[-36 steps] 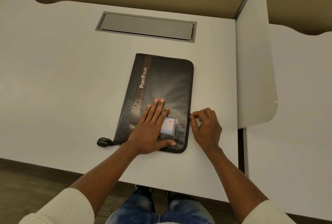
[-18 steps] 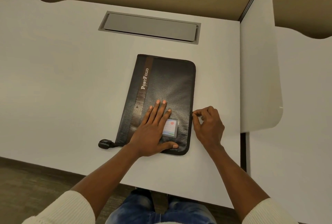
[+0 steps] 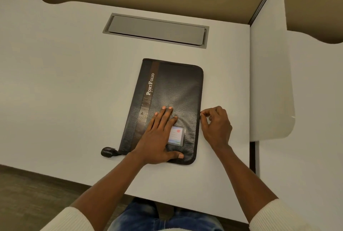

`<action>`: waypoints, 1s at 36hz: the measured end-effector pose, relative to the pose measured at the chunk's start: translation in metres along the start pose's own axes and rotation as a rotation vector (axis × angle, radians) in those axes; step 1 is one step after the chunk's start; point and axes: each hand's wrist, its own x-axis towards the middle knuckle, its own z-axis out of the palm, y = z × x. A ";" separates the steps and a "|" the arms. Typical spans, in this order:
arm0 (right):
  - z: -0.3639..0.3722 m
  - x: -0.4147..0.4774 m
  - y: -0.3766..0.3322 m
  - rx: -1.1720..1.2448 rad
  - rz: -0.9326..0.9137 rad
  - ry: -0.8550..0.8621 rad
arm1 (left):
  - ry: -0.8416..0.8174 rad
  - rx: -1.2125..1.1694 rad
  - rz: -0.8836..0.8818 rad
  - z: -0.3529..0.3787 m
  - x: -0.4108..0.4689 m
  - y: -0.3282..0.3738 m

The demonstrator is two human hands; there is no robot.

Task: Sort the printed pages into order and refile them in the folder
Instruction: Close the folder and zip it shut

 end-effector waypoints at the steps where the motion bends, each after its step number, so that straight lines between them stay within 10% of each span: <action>1: 0.000 -0.001 0.000 0.001 -0.001 -0.002 | 0.017 -0.036 -0.032 -0.001 0.003 0.002; 13: 0.001 -0.001 0.005 0.011 -0.038 -0.022 | 0.122 0.114 -0.345 -0.021 0.089 -0.006; 36: 0.010 0.042 0.012 0.028 -0.066 -0.013 | 0.083 0.166 -0.280 -0.010 0.094 -0.020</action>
